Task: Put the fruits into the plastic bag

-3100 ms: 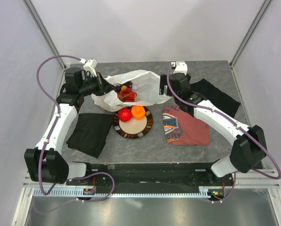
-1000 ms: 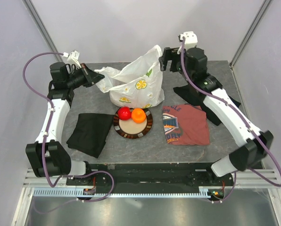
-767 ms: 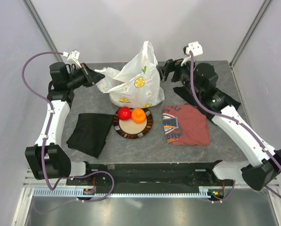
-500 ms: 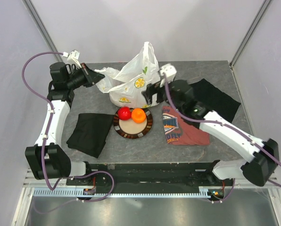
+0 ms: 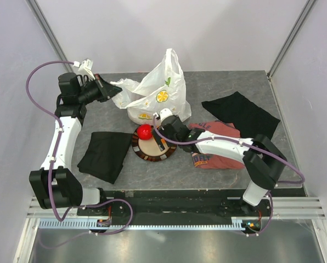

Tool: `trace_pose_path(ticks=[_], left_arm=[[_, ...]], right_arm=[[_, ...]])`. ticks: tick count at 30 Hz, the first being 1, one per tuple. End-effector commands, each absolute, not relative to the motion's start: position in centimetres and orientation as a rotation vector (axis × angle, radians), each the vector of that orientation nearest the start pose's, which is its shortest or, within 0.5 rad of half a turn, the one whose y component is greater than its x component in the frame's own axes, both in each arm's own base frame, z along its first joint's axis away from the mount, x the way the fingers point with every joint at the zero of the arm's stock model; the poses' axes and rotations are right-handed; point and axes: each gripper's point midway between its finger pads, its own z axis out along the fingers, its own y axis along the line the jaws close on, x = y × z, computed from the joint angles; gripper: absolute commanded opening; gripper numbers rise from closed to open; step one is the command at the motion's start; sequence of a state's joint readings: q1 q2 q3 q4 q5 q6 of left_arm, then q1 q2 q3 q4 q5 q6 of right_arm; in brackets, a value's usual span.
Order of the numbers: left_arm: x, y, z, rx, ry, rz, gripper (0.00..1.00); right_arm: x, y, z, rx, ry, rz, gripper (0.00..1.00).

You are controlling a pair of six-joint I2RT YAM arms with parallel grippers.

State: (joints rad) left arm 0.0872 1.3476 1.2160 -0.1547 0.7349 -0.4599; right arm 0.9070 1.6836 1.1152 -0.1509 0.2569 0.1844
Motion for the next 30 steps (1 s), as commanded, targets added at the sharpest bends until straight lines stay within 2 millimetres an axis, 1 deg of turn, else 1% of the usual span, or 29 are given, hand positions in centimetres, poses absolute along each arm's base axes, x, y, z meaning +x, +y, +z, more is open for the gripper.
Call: trace_pose_path(ticks=[1, 2, 7, 10, 12, 14, 15, 16, 18, 21, 22, 23, 24, 27, 30], left_arm=[[39.6, -9.5, 31.3, 0.036, 1.867, -0.914, 0.02], [39.7, -9.5, 31.3, 0.035, 1.866, -0.912, 0.02], [39.7, -9.4, 31.2, 0.034, 1.868, -0.911, 0.02], [39.7, -9.3, 31.2, 0.032, 1.87, -0.912, 0.02], [39.8, -9.2, 31.3, 0.032, 1.867, -0.911, 0.02], [39.8, -9.2, 31.2, 0.028, 1.871, -0.911, 0.02], [39.8, -9.2, 31.1, 0.027, 1.872, -0.911, 0.02], [39.8, -9.2, 31.1, 0.027, 1.872, -0.914, 0.01], [39.8, -9.2, 31.1, 0.027, 1.874, -0.915, 0.02], [39.8, -9.1, 31.0, 0.023, 1.874, -0.914, 0.02], [39.8, -9.1, 31.1, 0.025, 1.872, -0.913, 0.01], [39.8, -9.1, 31.0, 0.023, 1.875, -0.916, 0.01], [39.8, -9.1, 31.0, 0.023, 1.873, -0.915, 0.01], [39.9, -9.0, 31.0, 0.02, 1.874, -0.914, 0.02], [39.9, -9.0, 31.1, 0.021, 1.873, -0.914, 0.01]], right_arm=[[31.7, 34.0, 10.9, -0.618, 2.159, 0.268, 0.97], [31.8, 34.1, 10.4, -0.62, 2.168, 0.258, 0.98], [32.3, 34.5, 9.6, -0.619, 2.168, 0.245, 0.98], [32.8, 34.7, 8.6, -0.619, 2.177, 0.221, 0.98], [33.1, 35.0, 8.7, -0.616, 2.175, 0.223, 0.98], [33.3, 35.1, 8.2, -0.607, 2.183, 0.214, 0.98], [33.5, 35.5, 8.6, -0.608, 2.172, 0.223, 0.98], [33.6, 35.6, 8.4, -0.611, 2.173, 0.222, 0.98], [34.1, 36.0, 8.9, -0.608, 2.156, 0.221, 0.98], [34.6, 36.5, 8.9, -0.624, 2.144, 0.216, 0.98], [34.6, 36.6, 8.5, -0.633, 2.149, 0.21, 0.98], [34.8, 36.8, 8.5, -0.639, 2.144, 0.21, 0.98], [35.0, 36.8, 7.9, -0.644, 2.153, 0.199, 0.98], [35.3, 36.7, 7.1, -0.639, 2.171, 0.181, 0.98], [35.2, 36.5, 6.9, -0.643, 2.175, 0.177, 0.97]])
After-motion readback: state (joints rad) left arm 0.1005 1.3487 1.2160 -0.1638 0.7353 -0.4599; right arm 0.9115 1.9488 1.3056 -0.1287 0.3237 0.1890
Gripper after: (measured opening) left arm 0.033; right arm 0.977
